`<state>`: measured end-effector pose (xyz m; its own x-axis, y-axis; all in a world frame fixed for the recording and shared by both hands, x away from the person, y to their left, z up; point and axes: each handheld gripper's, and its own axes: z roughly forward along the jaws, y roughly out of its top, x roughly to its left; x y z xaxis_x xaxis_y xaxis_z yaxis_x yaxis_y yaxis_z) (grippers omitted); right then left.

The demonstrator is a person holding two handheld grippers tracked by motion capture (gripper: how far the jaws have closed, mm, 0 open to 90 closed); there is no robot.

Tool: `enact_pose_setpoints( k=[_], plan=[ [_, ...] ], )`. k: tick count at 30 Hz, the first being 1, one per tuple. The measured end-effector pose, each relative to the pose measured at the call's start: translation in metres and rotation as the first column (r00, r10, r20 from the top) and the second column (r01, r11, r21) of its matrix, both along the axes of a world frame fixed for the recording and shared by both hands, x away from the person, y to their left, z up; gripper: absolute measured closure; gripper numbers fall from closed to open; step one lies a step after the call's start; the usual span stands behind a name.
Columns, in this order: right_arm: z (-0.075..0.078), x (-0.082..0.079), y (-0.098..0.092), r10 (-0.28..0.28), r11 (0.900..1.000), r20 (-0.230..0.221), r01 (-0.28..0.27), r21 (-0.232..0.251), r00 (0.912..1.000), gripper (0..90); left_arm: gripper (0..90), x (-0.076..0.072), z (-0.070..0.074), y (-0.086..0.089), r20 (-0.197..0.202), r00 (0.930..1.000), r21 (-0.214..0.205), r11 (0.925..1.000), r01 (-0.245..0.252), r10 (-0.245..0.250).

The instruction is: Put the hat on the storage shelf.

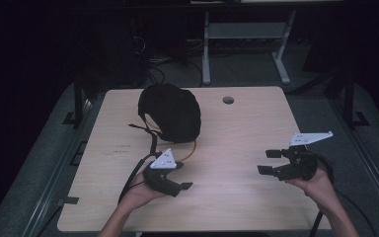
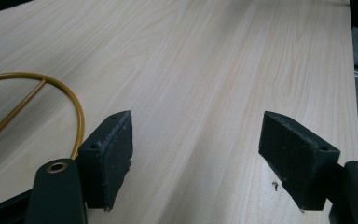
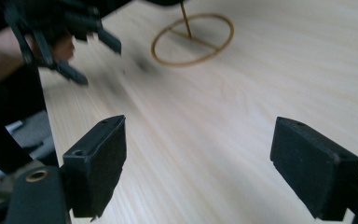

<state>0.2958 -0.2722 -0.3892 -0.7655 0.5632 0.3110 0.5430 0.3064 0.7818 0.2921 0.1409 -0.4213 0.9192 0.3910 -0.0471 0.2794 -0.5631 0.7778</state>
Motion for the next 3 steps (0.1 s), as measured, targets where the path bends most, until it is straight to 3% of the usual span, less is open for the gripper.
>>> enact_pose_setpoints(
  k=[3],
  plan=[
    [-0.0086,-0.013,-0.0009,0.0,0.9998,0.006,0.0,-0.018,1.0,17.6,25.8,0.0003,-0.0005,-0.001,-0.002,1.0,0.004,1.0,0.004,-0.004]
  ],
)
